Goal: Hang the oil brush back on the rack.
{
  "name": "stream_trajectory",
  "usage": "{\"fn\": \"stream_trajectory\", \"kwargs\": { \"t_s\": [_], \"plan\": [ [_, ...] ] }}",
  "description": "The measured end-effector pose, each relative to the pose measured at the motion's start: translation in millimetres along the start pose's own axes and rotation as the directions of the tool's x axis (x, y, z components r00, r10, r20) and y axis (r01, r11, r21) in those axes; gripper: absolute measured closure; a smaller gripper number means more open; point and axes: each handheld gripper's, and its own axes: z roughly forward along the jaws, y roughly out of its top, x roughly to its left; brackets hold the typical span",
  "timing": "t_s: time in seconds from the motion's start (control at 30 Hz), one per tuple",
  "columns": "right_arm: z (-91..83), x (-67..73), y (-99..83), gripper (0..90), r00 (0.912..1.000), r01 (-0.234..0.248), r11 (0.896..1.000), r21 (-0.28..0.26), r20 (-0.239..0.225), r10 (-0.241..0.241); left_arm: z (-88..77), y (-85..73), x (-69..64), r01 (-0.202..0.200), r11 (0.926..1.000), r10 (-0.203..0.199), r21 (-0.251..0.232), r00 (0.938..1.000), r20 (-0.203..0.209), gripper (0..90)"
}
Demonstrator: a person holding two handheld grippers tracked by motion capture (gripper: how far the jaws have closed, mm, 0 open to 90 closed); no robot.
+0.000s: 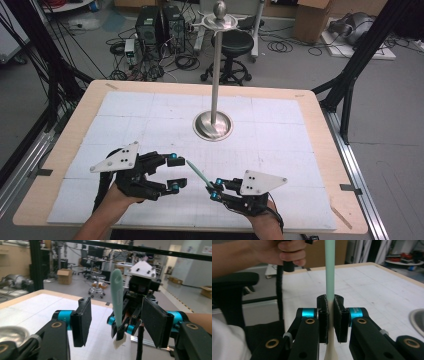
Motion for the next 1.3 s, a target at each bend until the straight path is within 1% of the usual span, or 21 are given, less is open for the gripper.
{"fn": "stream_trajectory", "kwargs": {
  "t_s": [0.1, 0.13, 0.17, 0.2, 0.23, 0.27, 0.37, 0.53, 0.7, 0.73, 0.8, 0.83, 0.87, 0.9, 1.03, 1.1, 1.13, 1.17, 1.2, 1.23, 1.3],
  "plan": [
    [0.3, -0.7, -0.5, 84.0, 0.9987, -0.023, 1.000, -0.020, -0.045, 0.023, 4.7, 2.7, 0.6, 0.003, 0.9999, -0.002, -0.014, 0.9996, 0.027, 45.1],
    [0.1, -0.7, -0.9, 84.0, 0.9973, -0.036, 0.999, -0.027, -0.066, 0.034, 7.8, 3.4, 0.4, 0.014, 0.9996, -0.013, -0.025, 0.9989, 0.046, 46.7],
    [0.4, -0.6, -0.9, 84.0, 0.9971, -0.031, 0.999, -0.028, -0.070, 0.029, 9.0, 3.2, 0.3, 0.016, 0.9994, -0.014, -0.031, 0.9979, 0.062, 48.1],
    [0.4, -0.6, -0.9, 84.0, 0.9971, -0.031, 0.999, -0.028, -0.070, 0.029, 9.0, 3.2, 0.3, 0.016, 0.9994, -0.014, -0.031, 0.9979, 0.062, 50.0],
    [1.0, 0.3, -0.8, 84.0, 0.9955, -0.033, 0.999, -0.031, -0.090, 0.030, 11.9, 2.6, -0.2, 0.020, 0.9990, -0.016, -0.039, 0.9964, 0.083, 50.9],
    [1.0, 0.3, -0.8, 84.0, 0.9955, -0.033, 0.999, -0.031, -0.090, 0.030, 11.9, 2.6, -0.2, 0.020, 0.9990, -0.016, -0.039, 0.9964, 0.083, 52.2],
    [2.6, 1.2, -0.2, 84.0, 0.9913, -0.044, 0.998, -0.042, -0.126, 0.038, 16.7, 1.6, -0.6, 0.018, 0.9989, -0.012, -0.044, 0.9927, 0.120, 57.8],
    [4.9, 0.5, -0.9, 84.0, 0.9873, -0.048, 0.998, -0.048, -0.154, 0.040, 20.6, 0.5, -1.2, 0.026, 0.9987, -0.020, -0.044, 0.9889, 0.147, 66.7],
    [5.1, -0.4, -1.2, 83.9, 0.9824, -0.059, 0.997, -0.059, -0.181, 0.047, 21.7, 0.4, -1.2, 0.026, 0.9981, -0.017, -0.056, 0.9887, 0.149, 79.4],
    [5.1, -0.4, -1.2, 83.9, 0.9824, -0.059, 0.997, -0.059, -0.181, 0.047, 21.7, 0.4, -1.2, 0.026, 0.9981, -0.017, -0.056, 0.9887, 0.149, 79.6],
    [5.3, -0.1, -1.0, 83.9, 0.9821, -0.058, 0.996, -0.063, -0.183, 0.045, 22.1, 1.0, -1.2, 0.025, 0.9982, -0.016, -0.055, 0.9892, 0.146, 80.3],
    [5.7, -0.5, -1.0, 80.8, 0.9843, -0.049, 0.997, -0.061, -0.172, 0.038, 22.5, 1.7, -1.4, 0.028, 0.9989, -0.023, -0.037, 0.9920, 0.124, 80.7],
    [5.7, -0.5, -1.0, 80.8, 0.9843, -0.049, 0.997, -0.061, -0.172, 0.038, 22.5, 1.7, -1.4, 0.028, 0.9989, -0.023, -0.037, 0.9920, 0.124, 81.0],
    [5.6, -0.9, -0.9, 63.3, 0.9886, -0.065, 0.996, -0.065, -0.140, 0.056, 22.6, 2.6, -1.6, 0.036, 0.9991, -0.034, -0.024, 0.9947, 0.097, 81.4],
    [2.6, -0.5, -1.0, 51.4, 0.9953, -0.076, 0.995, -0.066, -0.065, 0.072, 22.0, 6.8, -2.1, 0.038, 0.9992, -0.039, 0.013, 0.9982, 0.045, 82.1],
    [1.8, -0.4, -0.9, 48.8, 0.9965, -0.077, 0.995, -0.065, -0.035, 0.075, 21.9, 8.1, -2.7, 0.034, 0.9991, -0.034, 0.025, 0.9990, 0.029, 82.2],
    [1.5, -0.7, -0.5, 48.7, 0.9966, -0.079, 0.995, -0.065, -0.027, 0.078, 22.0, 9.5, -3.5, 0.032, 0.9987, -0.032, 0.039, 0.9994, 0.009, 82.3],
    [1.5, -0.5, -0.1, 48.7, 0.9965, -0.082, 0.995, -0.063, -0.021, 0.081, 22.8, 12.3, -4.4, 0.029, 0.9969, -0.027, 0.074, 0.9993, -0.024, 82.4],
    [2.0, -0.9, 0.4, 49.0, 0.9966, -0.081, 0.995, -0.061, -0.013, 0.081, 22.8, 12.3, -4.4, 0.029, 0.9969, -0.027, 0.074, 0.9993, -0.024, 82.4],
    [2.8, -0.9, 0.7, 49.8, 0.9962, -0.086, 0.995, -0.059, -0.015, 0.086, 24.1, 14.3, -5.5, 0.023, 0.9953, -0.019, 0.094, 0.9987, -0.048, 82.4],
    [5.4, -1.1, 1.1, 52.5, 0.9963, -0.083, 0.995, -0.051, -0.023, 0.082, 25.5, 15.4, -5.5, 0.021, 0.9935, -0.015, 0.112, 0.9983, -0.056, 82.4]
  ]
}}
